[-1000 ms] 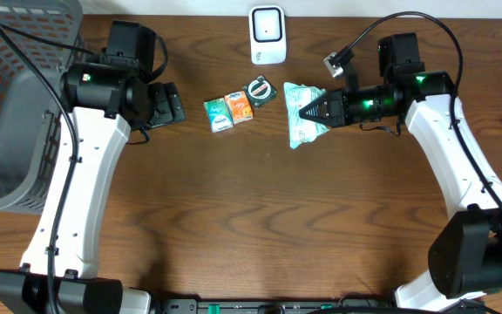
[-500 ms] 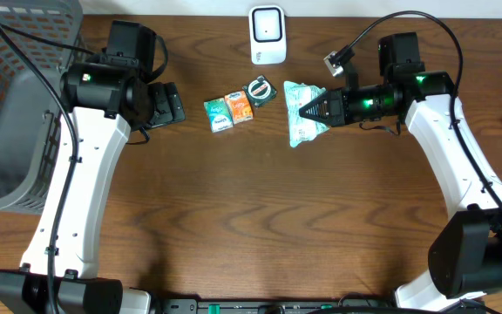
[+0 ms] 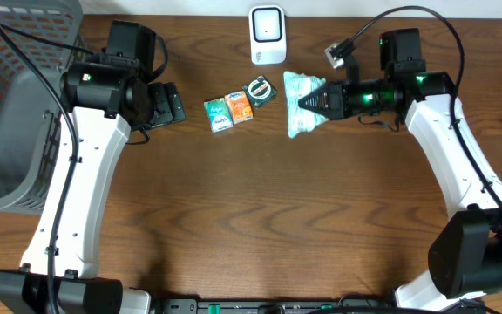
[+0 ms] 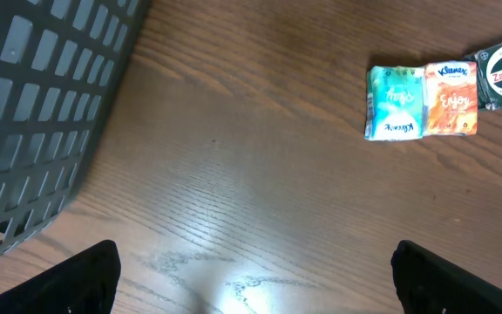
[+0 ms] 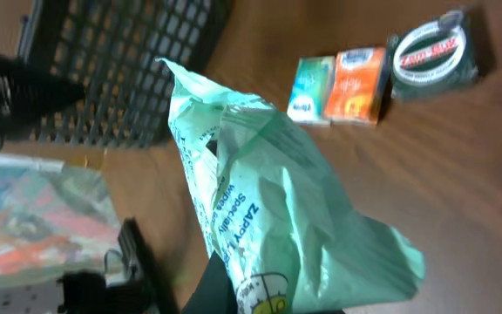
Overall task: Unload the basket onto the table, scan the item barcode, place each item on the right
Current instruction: 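Raise the wipes packet up in front of the scanner, then hold the wipes packet at the scanner with the right gripper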
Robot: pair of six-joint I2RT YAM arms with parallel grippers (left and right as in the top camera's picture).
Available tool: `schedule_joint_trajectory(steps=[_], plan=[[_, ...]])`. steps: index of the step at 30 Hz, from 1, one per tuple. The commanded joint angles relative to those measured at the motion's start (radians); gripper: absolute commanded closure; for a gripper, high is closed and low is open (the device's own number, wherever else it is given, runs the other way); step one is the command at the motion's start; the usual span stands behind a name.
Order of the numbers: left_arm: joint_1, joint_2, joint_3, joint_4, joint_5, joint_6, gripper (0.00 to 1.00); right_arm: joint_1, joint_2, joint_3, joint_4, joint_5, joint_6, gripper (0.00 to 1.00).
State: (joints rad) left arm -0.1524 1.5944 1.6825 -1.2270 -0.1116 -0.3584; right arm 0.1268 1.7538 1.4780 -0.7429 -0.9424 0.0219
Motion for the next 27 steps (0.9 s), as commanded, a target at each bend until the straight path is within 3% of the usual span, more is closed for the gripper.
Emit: schedule_joint_trajectory(steps=[1,17,27], plan=[[0.003,-0.006,0.009,-0.003,-0.013,0.01,0.02,-0.006,-0.02,0.016,0.058,-0.017,0.084,0.99],[0.003,-0.006,0.009,-0.003,-0.013,0.01,0.02,0.007,-0.02,0.016,0.07,-0.018,0.107,0.99],[0.003,-0.006,0.009,-0.003,-0.013,0.01,0.02,0.023,-0.02,0.016,0.057,-0.018,0.228,0.99]])
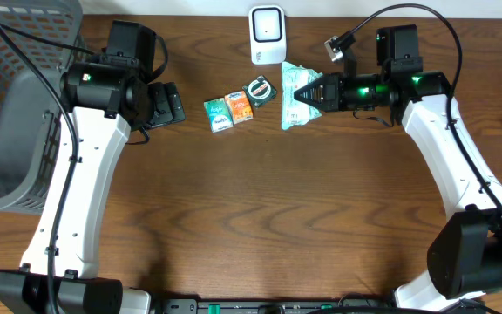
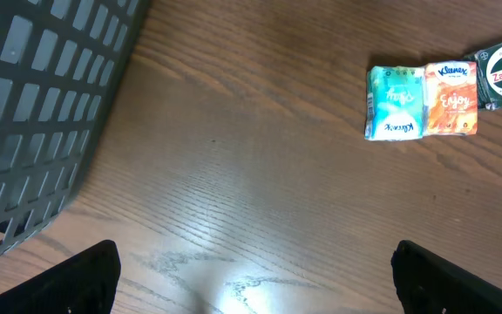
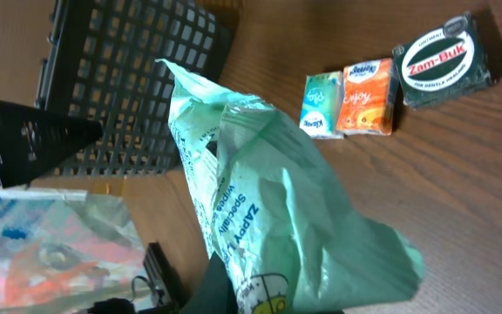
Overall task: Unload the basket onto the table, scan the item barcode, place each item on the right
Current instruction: 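Hold the wipes packet at the scanner with the right gripper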
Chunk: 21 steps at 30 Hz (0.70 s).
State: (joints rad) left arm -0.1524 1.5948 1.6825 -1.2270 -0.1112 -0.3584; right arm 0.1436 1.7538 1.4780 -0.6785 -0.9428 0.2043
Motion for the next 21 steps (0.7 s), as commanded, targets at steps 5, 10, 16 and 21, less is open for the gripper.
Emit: schedule_joint_trajectory(steps=[5,10,16,21], plan=[[0.003,-0.007,0.009,-0.003,-0.013,0.01,0.02,0.017,-0.02,0.016,-0.021,-0.021,0.045,0.99],[0.003,-0.007,0.009,-0.003,-0.013,0.01,0.02,0.026,-0.02,0.016,-0.02,0.0,0.038,0.99],[0.003,-0.007,0.009,-0.003,-0.013,0.01,0.02,0.039,-0.02,0.016,-0.02,0.017,0.034,0.99],[0.003,-0.007,0.009,-0.003,-0.013,0.01,0.02,0.054,-0.02,0.016,-0.029,0.016,0.034,0.99]])
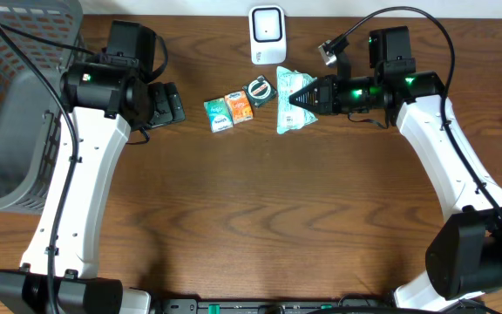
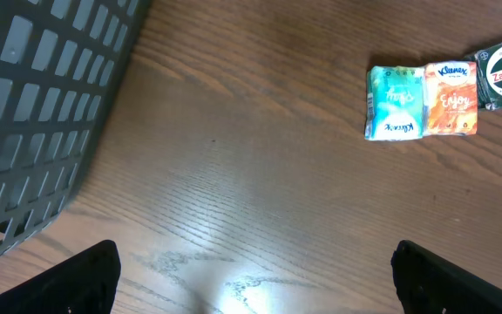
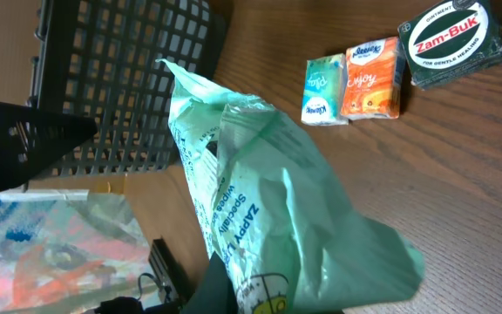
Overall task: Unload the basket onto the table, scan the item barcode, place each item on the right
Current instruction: 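Hold the wipes packet at the scanner with the right gripper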
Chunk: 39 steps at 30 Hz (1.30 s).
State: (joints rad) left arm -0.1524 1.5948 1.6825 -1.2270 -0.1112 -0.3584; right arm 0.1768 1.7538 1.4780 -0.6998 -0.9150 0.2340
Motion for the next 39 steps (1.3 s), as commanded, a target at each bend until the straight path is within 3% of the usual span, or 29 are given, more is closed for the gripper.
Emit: schedule_joint_trajectory(steps=[1,26,30,39], plan=[[0.003,-0.007,0.009,-0.003,-0.013,0.01,0.02,0.024,-0.02,0.016,-0.009,-0.011,0.005,0.99],[0.003,-0.007,0.009,-0.003,-0.013,0.01,0.02,0.034,-0.02,0.016,-0.053,-0.014,-0.022,0.99],[0.003,-0.007,0.009,-0.003,-0.013,0.01,0.02,0.034,-0.02,0.016,-0.06,-0.117,-0.022,0.99],[0.003,-0.007,0.009,-0.003,-0.013,0.01,0.02,0.034,-0.02,0.016,-0.06,-0.116,-0.022,0.99]])
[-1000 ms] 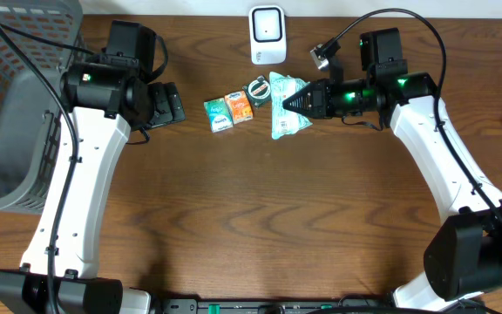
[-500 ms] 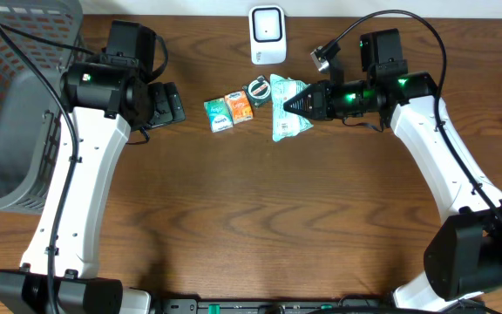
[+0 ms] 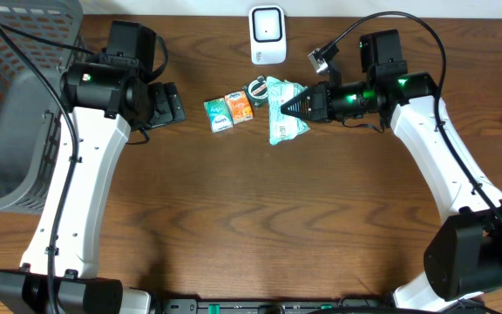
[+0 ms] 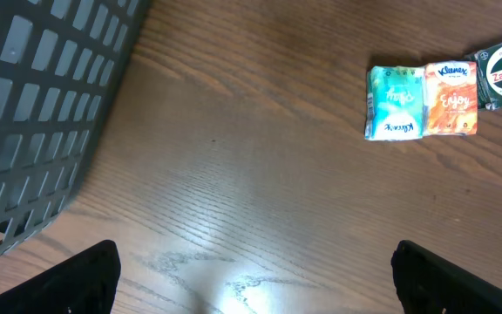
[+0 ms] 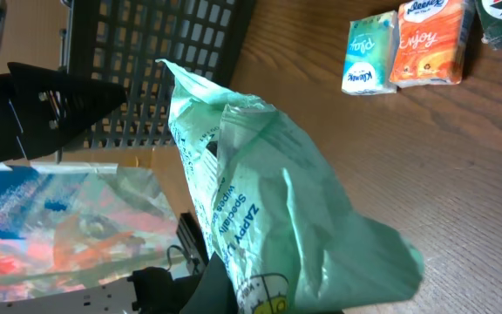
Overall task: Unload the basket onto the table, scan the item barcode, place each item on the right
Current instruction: 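Hold the wipes packet at the scanner with the right gripper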
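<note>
A pale green wipes packet (image 3: 283,108) hangs in my right gripper (image 3: 301,106), which is shut on it, just below the white barcode scanner (image 3: 267,35) at the table's back edge. In the right wrist view the wipes packet (image 5: 273,209) fills the middle and hides the fingertips. My left gripper (image 3: 168,103) stands open over bare wood at the left; its dark fingers (image 4: 85,277) sit wide apart with nothing between them.
A green tissue pack (image 3: 219,113), an orange tissue pack (image 3: 240,106) and a dark Zam-Buk tin (image 3: 259,89) lie left of the packet. A grey basket (image 3: 11,105) fills the far left. A printed bag lies at the right edge.
My right gripper has moved a little further left with the wipes packet, which now reaches the Zam-Buk tin in the overhead view. The left arm has not moved.
My right gripper held the wipes packet to the right of and below the scanner. At each later moment it was further left with the packet, and it is now directly below the scanner. The left arm stayed still throughout.
</note>
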Robot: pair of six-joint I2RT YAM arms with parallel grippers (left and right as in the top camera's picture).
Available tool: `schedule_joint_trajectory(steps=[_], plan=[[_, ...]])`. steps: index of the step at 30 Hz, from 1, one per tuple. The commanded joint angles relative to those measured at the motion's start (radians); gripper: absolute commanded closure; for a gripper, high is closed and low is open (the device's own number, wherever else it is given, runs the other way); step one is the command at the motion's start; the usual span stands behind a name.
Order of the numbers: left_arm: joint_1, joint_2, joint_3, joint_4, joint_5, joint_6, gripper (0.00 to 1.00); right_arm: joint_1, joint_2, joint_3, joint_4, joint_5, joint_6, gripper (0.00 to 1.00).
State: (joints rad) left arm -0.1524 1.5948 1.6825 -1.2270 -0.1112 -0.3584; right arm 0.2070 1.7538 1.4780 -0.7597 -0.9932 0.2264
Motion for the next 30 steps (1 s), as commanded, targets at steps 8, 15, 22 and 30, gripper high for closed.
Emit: schedule_joint_trajectory(steps=[8,15,22,30], plan=[[0.003,-0.007,0.009,-0.003,-0.013,0.01,0.02,0.003,-0.02,0.016,0.0,-0.038,-0.014,0.99],[0.003,-0.007,0.009,-0.003,-0.013,0.01,0.02,0.003,-0.02,0.016,0.0,-0.038,-0.014,0.99],[0.003,-0.007,0.009,-0.003,-0.013,0.01,0.02,0.004,-0.02,0.016,0.0,-0.033,-0.014,0.99],[0.003,-0.007,0.009,-0.003,-0.013,0.01,0.02,0.005,-0.02,0.015,0.0,-0.019,-0.014,0.99]])
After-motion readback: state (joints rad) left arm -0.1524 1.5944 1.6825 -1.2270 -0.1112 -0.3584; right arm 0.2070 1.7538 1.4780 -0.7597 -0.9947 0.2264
